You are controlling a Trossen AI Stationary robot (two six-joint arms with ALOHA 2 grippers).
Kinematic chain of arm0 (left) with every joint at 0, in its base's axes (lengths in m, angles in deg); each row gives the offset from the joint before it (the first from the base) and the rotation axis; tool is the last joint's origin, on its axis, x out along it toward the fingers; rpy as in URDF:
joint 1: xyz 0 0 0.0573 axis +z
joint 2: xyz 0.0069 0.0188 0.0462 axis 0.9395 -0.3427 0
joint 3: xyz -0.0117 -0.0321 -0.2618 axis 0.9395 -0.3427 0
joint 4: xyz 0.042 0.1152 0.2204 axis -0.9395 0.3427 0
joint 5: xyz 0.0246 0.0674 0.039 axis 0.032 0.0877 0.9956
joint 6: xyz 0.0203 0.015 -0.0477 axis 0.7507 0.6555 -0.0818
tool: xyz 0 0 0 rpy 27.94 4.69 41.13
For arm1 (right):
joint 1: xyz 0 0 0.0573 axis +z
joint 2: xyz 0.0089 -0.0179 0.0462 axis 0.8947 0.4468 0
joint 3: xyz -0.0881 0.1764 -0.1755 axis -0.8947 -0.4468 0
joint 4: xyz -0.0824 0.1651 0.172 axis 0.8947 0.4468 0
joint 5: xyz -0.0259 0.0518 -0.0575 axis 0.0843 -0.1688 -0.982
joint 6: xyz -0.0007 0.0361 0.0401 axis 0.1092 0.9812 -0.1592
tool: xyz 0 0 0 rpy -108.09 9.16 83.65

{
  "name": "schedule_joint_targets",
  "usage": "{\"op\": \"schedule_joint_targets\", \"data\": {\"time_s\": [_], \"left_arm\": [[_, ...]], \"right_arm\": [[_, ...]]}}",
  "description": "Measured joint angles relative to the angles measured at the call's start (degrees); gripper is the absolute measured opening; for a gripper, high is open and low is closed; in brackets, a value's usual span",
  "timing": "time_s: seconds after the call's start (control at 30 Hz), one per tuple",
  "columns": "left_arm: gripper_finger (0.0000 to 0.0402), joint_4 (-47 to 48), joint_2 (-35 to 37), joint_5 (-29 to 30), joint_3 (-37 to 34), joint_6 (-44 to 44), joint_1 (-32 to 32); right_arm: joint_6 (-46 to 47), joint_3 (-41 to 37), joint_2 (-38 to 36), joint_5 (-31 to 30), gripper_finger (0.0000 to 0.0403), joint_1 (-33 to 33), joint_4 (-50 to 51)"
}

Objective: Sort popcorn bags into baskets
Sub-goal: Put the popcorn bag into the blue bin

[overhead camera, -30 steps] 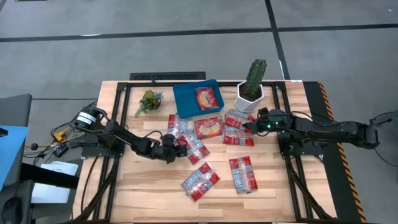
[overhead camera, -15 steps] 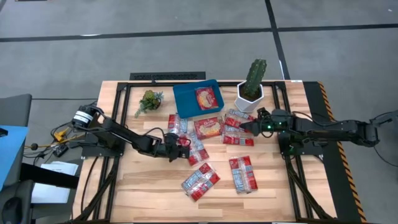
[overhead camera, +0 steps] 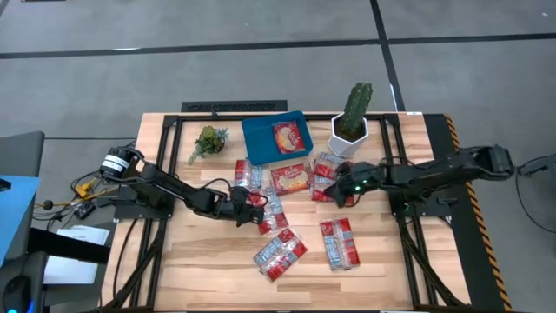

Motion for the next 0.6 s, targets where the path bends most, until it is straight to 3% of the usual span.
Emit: {"op": "schedule_joint_targets", "data": {"time_s": [0.47,0.6], "left_arm": [[0.0001,0.70,0.02,0.63,0.04,-1.13,-0.02],[0.0027,0.70,0.00,0.82,0.07,-3.01,-0.02]], "right_arm": [[-5.87,23.31,27.77,-0.20,0.0084,4.05,10.91],[-5.51,27.71,34.35,-0.22,0.0066,4.65,12.33]]}}
